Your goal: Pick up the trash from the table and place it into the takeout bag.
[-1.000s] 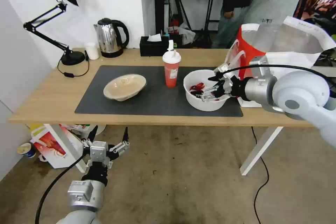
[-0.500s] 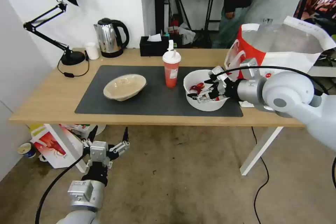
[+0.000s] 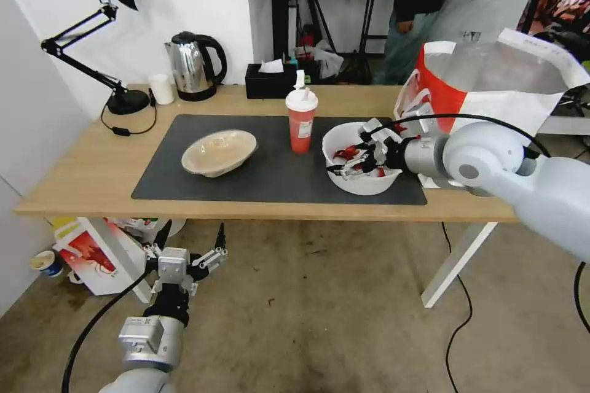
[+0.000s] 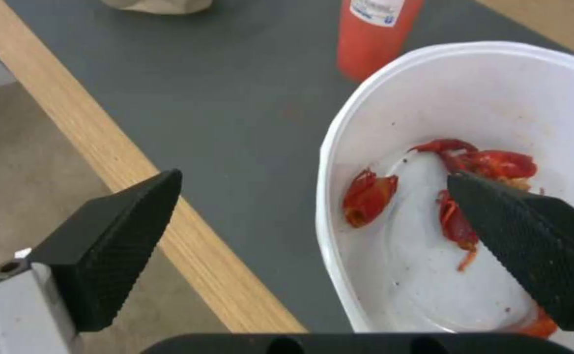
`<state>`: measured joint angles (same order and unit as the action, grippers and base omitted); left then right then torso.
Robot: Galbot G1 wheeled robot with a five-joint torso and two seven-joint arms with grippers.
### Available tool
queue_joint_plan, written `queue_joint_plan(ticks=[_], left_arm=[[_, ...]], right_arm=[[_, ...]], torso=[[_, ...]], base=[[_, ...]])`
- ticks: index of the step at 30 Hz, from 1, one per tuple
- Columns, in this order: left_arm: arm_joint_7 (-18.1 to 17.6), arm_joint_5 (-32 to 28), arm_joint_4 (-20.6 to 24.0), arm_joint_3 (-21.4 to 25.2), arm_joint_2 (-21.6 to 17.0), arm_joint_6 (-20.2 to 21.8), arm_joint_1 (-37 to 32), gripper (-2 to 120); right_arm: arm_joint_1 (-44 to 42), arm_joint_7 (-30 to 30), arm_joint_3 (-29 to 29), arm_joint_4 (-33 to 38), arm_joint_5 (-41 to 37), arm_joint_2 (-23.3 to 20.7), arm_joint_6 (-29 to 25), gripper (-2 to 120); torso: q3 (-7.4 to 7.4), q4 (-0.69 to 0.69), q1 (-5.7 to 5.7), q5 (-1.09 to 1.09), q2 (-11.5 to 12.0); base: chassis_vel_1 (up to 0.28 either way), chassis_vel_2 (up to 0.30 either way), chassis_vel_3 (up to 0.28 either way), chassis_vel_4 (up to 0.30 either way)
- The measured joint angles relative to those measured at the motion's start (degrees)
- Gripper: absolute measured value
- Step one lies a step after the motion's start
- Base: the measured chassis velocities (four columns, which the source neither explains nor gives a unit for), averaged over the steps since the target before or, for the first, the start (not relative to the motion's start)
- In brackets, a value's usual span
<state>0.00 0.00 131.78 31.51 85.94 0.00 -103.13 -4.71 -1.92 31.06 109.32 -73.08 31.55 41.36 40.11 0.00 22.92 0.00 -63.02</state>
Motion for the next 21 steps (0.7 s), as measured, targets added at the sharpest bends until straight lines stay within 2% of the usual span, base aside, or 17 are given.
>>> queue_joint_plan(ticks=[21], left_arm=[[0.0,0.0,0.0,0.0,0.0,0.0,0.0,100]], right_arm=[[7.5,-1.3,8.8,-3.5,-0.4,4.4,0.1,100]], torso=[[0.0,0.0,0.0,0.0,0.0]], base=[[0.0,0.0,0.0,0.0]])
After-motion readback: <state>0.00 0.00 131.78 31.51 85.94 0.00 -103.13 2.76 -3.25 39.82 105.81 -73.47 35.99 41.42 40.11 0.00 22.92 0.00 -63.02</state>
